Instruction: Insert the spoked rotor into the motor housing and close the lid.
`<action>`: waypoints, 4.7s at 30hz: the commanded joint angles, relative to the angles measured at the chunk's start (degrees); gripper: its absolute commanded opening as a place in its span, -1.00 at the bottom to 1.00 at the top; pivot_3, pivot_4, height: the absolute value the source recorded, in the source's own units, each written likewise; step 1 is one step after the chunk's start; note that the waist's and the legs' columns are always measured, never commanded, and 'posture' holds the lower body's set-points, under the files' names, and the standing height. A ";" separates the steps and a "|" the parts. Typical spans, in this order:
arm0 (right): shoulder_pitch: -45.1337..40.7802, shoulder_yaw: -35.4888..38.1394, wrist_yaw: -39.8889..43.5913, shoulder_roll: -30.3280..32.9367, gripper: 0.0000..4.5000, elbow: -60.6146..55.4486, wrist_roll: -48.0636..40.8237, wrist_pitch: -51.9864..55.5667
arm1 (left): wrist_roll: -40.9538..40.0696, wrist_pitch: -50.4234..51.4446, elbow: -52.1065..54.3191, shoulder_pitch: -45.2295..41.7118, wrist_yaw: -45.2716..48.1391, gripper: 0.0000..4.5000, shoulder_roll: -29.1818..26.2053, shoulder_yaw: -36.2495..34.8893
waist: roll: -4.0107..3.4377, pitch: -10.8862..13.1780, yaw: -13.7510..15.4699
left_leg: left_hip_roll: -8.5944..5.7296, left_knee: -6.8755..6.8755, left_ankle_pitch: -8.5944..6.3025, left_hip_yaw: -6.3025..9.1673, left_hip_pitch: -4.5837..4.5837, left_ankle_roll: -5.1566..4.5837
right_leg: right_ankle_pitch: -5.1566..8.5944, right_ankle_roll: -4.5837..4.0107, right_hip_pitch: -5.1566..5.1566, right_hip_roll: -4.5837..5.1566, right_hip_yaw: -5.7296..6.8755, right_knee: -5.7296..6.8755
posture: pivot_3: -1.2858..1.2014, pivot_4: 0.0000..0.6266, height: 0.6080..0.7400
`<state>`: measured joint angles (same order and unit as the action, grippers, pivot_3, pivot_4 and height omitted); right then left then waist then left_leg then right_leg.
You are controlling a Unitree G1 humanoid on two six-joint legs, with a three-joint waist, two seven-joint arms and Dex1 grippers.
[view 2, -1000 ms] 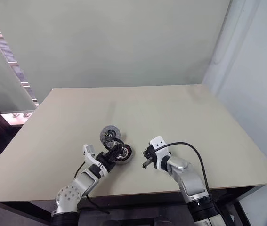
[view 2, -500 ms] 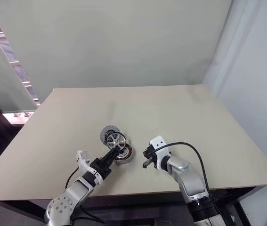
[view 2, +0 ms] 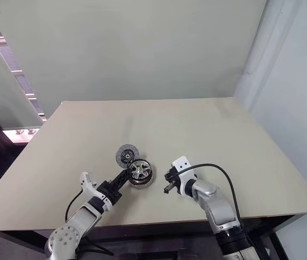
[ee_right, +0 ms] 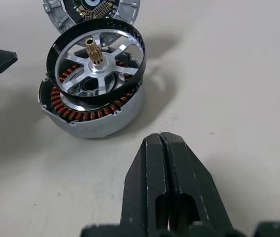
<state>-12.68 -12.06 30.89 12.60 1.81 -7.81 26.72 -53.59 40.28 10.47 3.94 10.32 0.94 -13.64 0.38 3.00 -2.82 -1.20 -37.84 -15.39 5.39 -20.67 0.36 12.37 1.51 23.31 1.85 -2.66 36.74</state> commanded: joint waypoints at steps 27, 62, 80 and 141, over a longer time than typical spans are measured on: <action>-0.03 0.89 -0.54 0.15 -1.00 -1.82 -0.34 -0.76 | 5.66 -3.39 -6.59 -7.23 -0.17 0.99 2.49 0.42 | 0.01 0.00 0.00 | -0.03 0.02 0.00 0.01 -0.01 -0.01 | -0.08 0.13 -0.01 0.00 0.00 0.00 | 0.03 -1.00 1.00; 0.60 1.37 -1.45 -0.12 -1.00 -2.39 -0.52 -0.49 | 7.18 -1.73 -12.98 -11.55 -2.64 0.99 4.03 -1.13 | 0.02 -0.01 0.00 | -0.03 -0.02 0.00 0.02 0.03 -0.01 | -0.08 0.14 -0.07 -0.01 -0.01 0.02 | 0.03 -1.00 1.00; 1.06 1.20 -1.77 -0.86 -1.00 -2.36 -0.47 -0.80 | 7.68 -2.50 -14.17 -15.88 -6.14 0.59 4.85 -1.23 | 0.03 -0.01 -0.01 | -0.04 -0.02 0.01 0.03 0.02 -0.01 | -0.09 0.15 -0.07 -0.01 -0.02 0.02 | 0.03 -1.00 1.00; -17.63 34.56 -23.22 -21.88 0.99 19.85 -30.56 32.62 | 6.52 -4.97 2.06 -7.12 3.47 1.00 -9.25 -6.27 | -0.08 0.01 -0.05 | -0.01 0.23 -0.04 0.01 0.02 -0.09 | -0.11 0.14 0.09 -0.03 -0.05 0.04 | 0.03 -1.00 1.00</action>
<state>-28.69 22.13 7.32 -8.91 21.52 -36.98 59.98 -46.15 36.42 10.24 -2.72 13.64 -8.17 -19.32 0.29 3.01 -2.87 -1.20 -37.61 -15.44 5.40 -20.64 0.27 12.26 1.65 23.40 1.82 -2.71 36.79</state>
